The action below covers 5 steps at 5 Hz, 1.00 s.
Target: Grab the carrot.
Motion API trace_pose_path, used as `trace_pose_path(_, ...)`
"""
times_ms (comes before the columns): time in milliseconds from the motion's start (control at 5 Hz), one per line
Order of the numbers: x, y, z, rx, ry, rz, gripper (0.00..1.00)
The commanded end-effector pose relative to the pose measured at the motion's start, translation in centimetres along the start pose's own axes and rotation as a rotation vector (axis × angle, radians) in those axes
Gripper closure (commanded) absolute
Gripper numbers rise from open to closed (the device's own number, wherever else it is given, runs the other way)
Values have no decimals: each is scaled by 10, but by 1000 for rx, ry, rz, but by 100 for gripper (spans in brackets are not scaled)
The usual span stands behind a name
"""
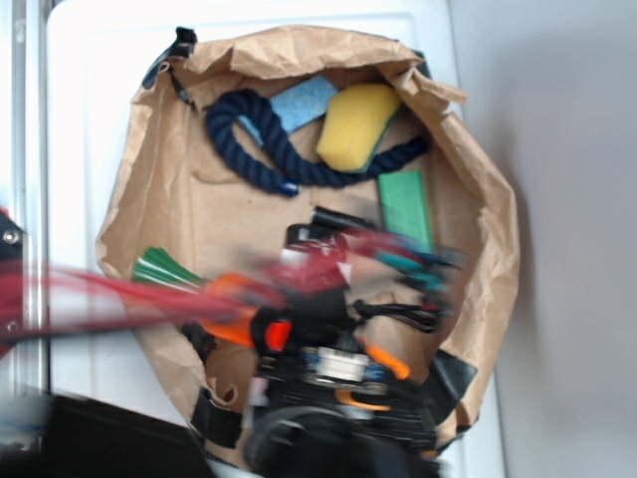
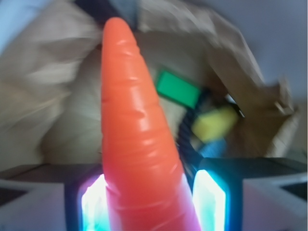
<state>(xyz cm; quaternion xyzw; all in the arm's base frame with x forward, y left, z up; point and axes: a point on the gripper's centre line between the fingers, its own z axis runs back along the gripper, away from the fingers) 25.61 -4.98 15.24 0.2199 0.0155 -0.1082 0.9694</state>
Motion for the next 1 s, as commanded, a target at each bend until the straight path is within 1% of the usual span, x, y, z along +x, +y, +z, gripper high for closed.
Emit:
trace_pose_path(0, 20, 31, 1, -39, 159, 473, 100)
trace_pose_path(200, 16, 57, -22, -159, 144, 514, 100)
trace_pose_path(400, 14, 78, -34, -244, 151, 521, 100)
trace_pose_path(600, 11, 82, -36, -277, 121, 498, 100)
trace_pose_path(800, 11, 80, -33, -274, 104, 471, 100)
